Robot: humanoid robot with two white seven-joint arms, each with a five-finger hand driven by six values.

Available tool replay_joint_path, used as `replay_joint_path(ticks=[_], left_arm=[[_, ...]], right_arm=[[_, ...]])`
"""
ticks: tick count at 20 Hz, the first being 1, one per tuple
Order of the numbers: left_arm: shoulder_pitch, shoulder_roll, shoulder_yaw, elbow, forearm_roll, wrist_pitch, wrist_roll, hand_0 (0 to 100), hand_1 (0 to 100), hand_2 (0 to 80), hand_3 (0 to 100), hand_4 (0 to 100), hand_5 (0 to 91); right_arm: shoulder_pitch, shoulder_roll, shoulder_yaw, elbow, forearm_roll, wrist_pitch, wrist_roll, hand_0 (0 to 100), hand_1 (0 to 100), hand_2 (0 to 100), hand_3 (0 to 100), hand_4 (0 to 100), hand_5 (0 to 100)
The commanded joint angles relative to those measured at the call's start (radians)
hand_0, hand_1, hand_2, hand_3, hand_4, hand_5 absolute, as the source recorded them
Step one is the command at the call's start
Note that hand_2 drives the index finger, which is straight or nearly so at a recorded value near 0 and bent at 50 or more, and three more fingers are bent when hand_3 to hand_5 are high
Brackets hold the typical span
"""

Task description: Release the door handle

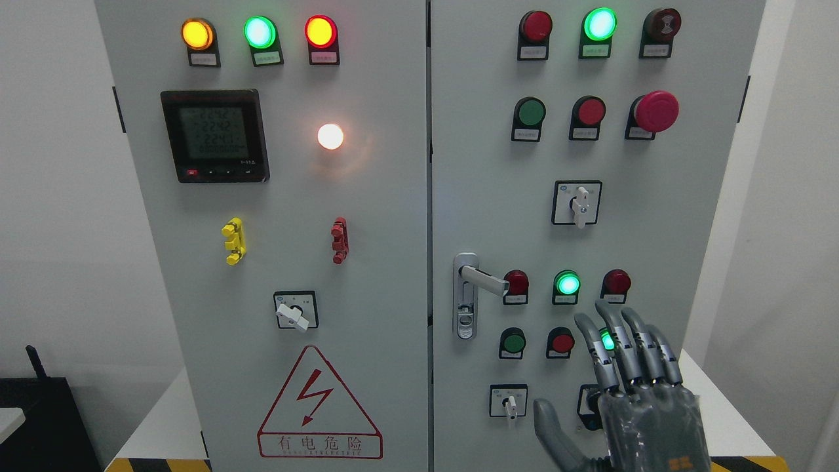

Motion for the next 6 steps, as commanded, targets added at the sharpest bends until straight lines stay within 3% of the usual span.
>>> replay_joint_path(ticks=[1, 6], left_arm=[[-0.001, 0.000, 0.011, 0.017, 0.000, 0.000, 0.001, 12, 39, 0.0, 0, 0, 0.0], [0.000, 0.000, 0.011, 0.017, 0.000, -0.001, 0.001, 12, 39, 0.0, 0, 0, 0.0]], right_arm=[[0.010, 0.017, -0.008, -0.006, -0.008, -0.002, -0.001, 40, 4, 0, 9, 4, 0], [0.010, 0.020, -0.008, -0.006, -0.008, -0.005, -0.001, 40, 4, 1, 10, 4, 0]])
